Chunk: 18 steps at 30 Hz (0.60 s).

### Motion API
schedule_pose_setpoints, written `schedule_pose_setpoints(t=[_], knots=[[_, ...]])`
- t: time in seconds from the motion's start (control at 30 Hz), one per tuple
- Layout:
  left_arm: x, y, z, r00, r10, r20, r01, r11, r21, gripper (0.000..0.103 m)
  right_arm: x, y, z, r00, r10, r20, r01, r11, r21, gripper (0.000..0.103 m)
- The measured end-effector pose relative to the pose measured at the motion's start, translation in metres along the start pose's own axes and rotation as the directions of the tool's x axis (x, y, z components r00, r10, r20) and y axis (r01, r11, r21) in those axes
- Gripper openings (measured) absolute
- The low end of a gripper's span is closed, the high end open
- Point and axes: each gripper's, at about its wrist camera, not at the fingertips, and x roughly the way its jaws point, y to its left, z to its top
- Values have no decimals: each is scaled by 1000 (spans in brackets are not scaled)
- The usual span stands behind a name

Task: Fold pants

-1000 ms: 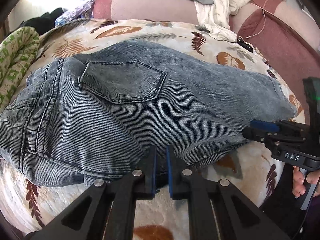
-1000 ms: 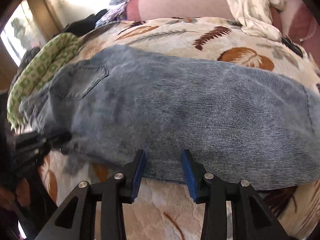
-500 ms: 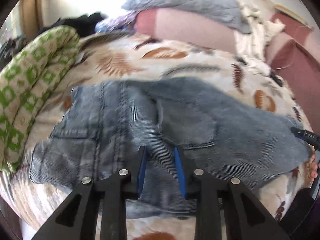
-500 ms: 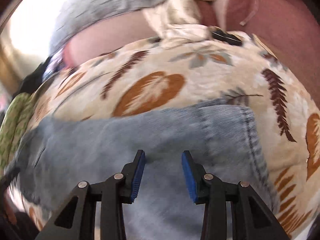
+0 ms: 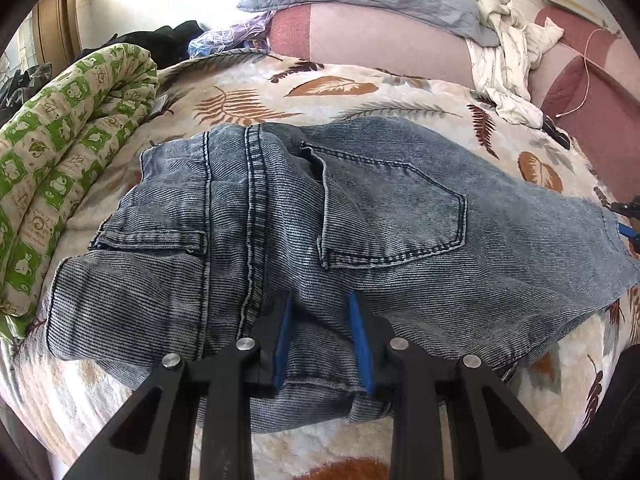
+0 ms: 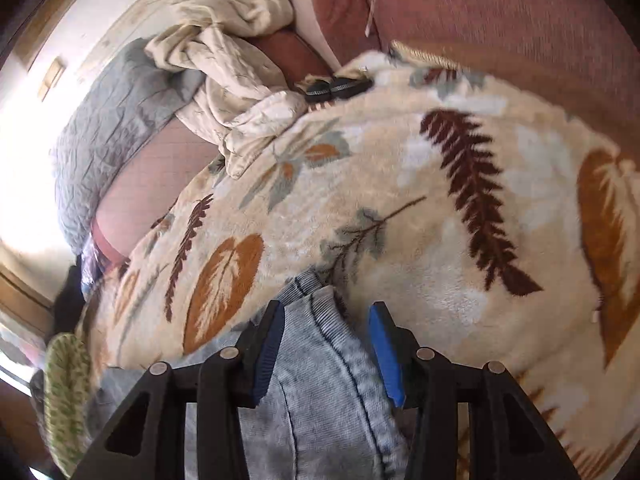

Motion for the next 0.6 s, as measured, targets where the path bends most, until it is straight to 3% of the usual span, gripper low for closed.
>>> schedule_pose_setpoints(t=[0.17,0.2,0.23,0.27,0.37,0.47,0.6], knots=[[0,1,-3,1000,-4,8,4,1000,-1,30,22,9,7,999,-4,-41,2,999,-50,48],[0,1,-3,1000,-5,7,5,1000,-4,30,23,13,6,999,-5,-40,2,997,-74,43],[-1,1,-3,1000,-4,7,4,1000,-5,30,24,17,4,999,-21,-38,17,994,-104,23],[-1,0,-4,1000,-2,7,2,1000,-6,30,23,21,1,999,-36,-30,32,991,-131,17],[-2,-1,-6,1000,6,6,-6,1000,-3,30,12,27,3,999,-12,43,18,989,-144,14],[-3,-2,-8,1000,14,6,-14,1000,2,30,-2,24,11,989,62,137,-47,993,-107,14],[-3,-6,-11,999,36,11,-36,999,12,30,17,19,19,992,28,121,-17,996,-88,14]])
